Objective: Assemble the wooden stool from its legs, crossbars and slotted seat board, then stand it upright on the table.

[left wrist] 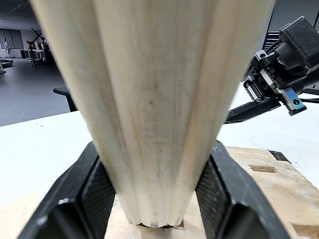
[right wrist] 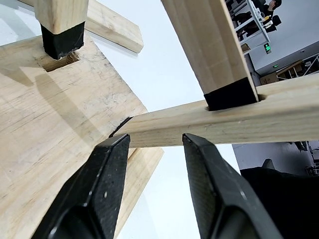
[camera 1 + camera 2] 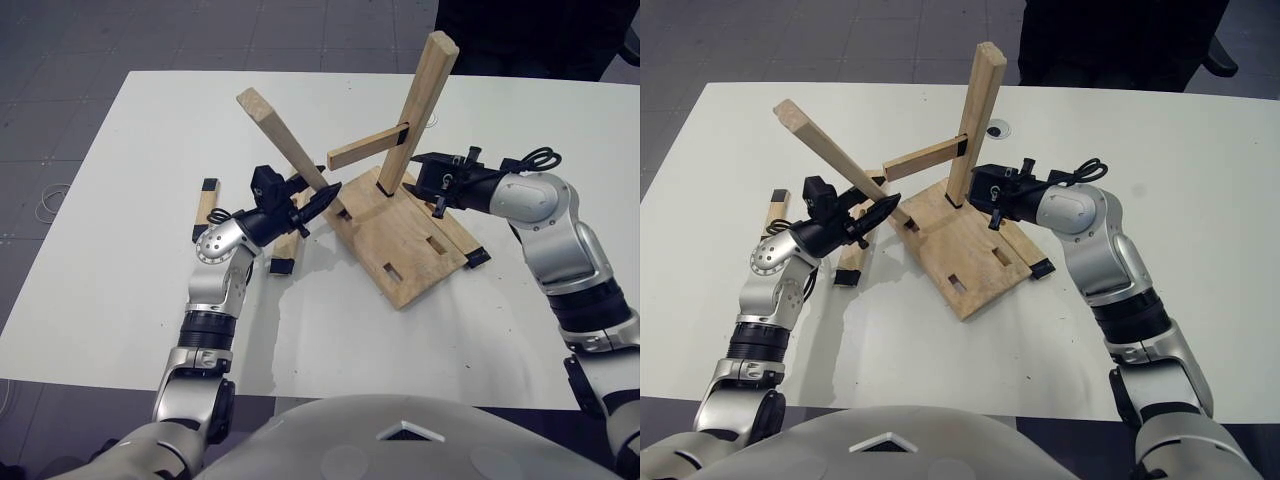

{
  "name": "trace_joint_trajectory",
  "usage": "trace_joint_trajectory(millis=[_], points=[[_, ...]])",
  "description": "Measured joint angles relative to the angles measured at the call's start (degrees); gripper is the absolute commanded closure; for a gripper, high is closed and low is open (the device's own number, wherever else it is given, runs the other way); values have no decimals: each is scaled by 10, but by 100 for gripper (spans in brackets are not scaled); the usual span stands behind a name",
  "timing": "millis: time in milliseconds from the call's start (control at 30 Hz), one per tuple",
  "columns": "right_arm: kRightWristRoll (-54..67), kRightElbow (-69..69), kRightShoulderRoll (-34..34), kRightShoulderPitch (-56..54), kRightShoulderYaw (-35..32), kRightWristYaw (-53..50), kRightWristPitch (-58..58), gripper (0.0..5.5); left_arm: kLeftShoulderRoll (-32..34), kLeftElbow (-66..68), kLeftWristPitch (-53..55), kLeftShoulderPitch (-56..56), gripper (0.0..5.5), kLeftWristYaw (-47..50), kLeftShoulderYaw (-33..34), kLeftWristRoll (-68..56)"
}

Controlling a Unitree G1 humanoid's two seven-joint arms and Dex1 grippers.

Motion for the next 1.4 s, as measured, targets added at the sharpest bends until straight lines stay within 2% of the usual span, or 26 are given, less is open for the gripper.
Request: trace_joint_trajectory(millis=[633, 1200, 1400], points=[[5, -13, 0, 2, 0, 0, 9, 355, -1, 19, -26, -3, 345, -18, -12, 19], [5, -20, 1, 6, 0, -6, 22, 355, 58, -7, 94, -67, 345, -23, -64, 43], [5, -21, 2, 9, 0, -10, 22, 355, 63, -12, 141, -76, 345, -23, -60, 32]])
